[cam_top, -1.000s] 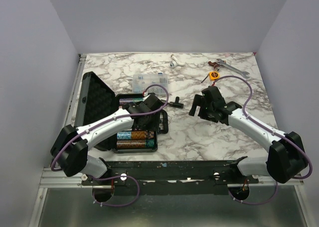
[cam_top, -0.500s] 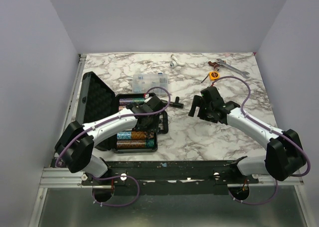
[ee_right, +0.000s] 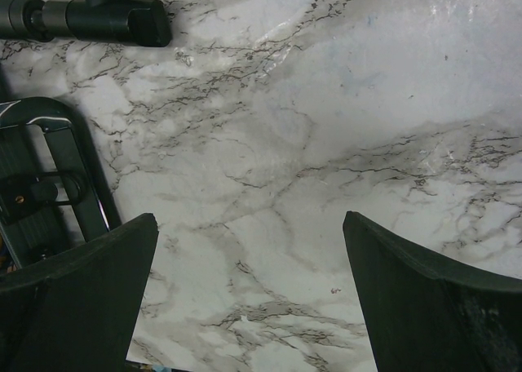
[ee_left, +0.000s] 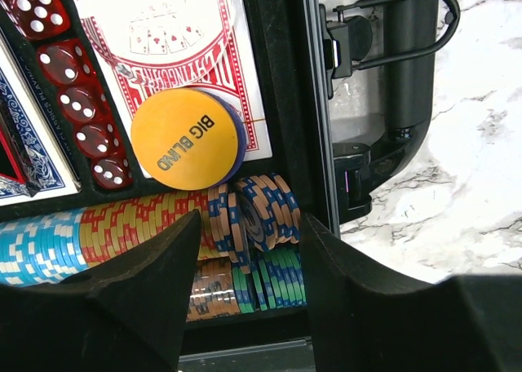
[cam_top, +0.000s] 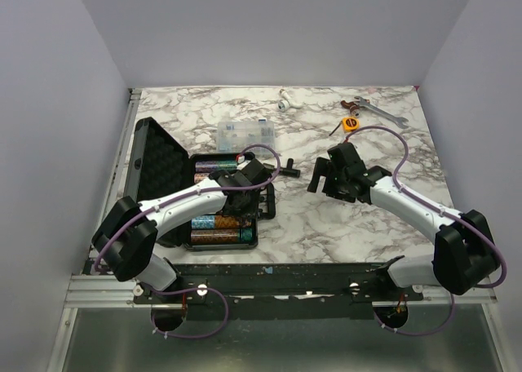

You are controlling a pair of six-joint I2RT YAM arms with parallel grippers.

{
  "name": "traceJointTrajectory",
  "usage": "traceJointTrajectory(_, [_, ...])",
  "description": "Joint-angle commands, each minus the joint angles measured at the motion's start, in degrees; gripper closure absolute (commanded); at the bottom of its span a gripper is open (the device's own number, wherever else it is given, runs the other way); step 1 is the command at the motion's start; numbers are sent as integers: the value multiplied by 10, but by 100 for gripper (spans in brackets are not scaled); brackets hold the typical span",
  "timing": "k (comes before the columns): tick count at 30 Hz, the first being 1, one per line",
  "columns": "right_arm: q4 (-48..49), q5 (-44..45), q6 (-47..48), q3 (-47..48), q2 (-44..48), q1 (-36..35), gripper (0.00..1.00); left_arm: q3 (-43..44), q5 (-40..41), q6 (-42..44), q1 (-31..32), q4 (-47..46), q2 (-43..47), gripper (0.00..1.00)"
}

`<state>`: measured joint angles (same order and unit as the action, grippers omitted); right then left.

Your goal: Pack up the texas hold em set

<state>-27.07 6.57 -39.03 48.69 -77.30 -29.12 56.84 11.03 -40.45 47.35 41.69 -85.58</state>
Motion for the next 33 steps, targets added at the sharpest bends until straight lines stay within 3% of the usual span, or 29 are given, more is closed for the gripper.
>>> traceJointTrajectory(1, [11,-11,-7,-9,-9,2,3,-14,24,2,4,21,-12,50])
traceJointTrajectory(17, [16,-20,-7,-13,-13,2,3,-8,83,10,4,62,25,51])
traceJointTrajectory(26, [17,-21,-9,-14,-13,2,3,13,10,17,4,30,36,28])
traceJointTrajectory(33, [18,-23,-8,-15,-14,2,3,16,12,22,5,27,12,26])
